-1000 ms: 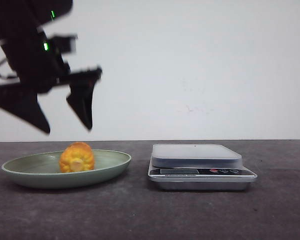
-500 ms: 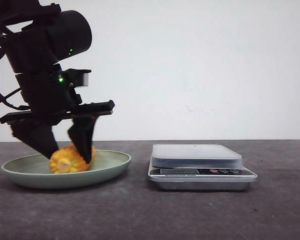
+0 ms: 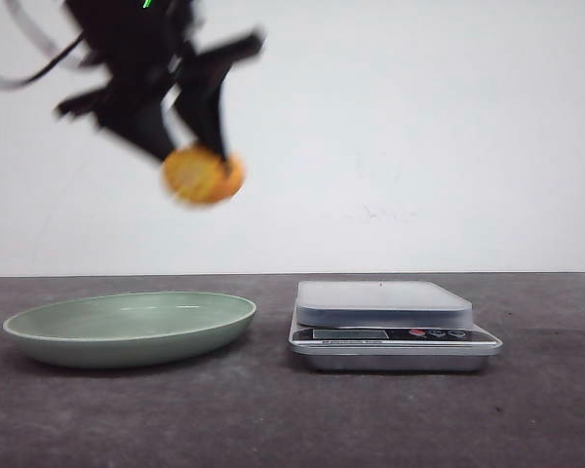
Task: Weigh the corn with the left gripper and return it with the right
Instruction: 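Close the left gripper on the corn and lift it off the plate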
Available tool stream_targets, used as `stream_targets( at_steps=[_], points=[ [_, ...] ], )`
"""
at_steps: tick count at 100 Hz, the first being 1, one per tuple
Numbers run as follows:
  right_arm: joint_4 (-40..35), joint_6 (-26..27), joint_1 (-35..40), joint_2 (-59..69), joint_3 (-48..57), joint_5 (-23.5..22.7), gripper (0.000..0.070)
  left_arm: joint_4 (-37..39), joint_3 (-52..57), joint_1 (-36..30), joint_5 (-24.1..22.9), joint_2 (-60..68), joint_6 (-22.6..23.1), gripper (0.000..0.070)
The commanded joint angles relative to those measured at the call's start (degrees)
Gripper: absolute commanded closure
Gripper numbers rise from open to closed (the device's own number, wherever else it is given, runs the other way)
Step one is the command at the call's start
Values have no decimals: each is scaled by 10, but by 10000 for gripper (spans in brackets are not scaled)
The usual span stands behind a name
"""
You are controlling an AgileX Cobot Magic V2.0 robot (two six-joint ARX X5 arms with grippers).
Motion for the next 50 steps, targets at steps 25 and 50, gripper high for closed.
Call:
stream_targets(
  at_steps=[25, 50],
  points=[
    [4, -5, 2, 2, 8, 0, 147, -9, 160, -69, -9, 125, -33, 694],
    [2, -5, 2, 2, 8, 0, 147, -23, 235, -89, -5, 243, -55, 694]
  ],
)
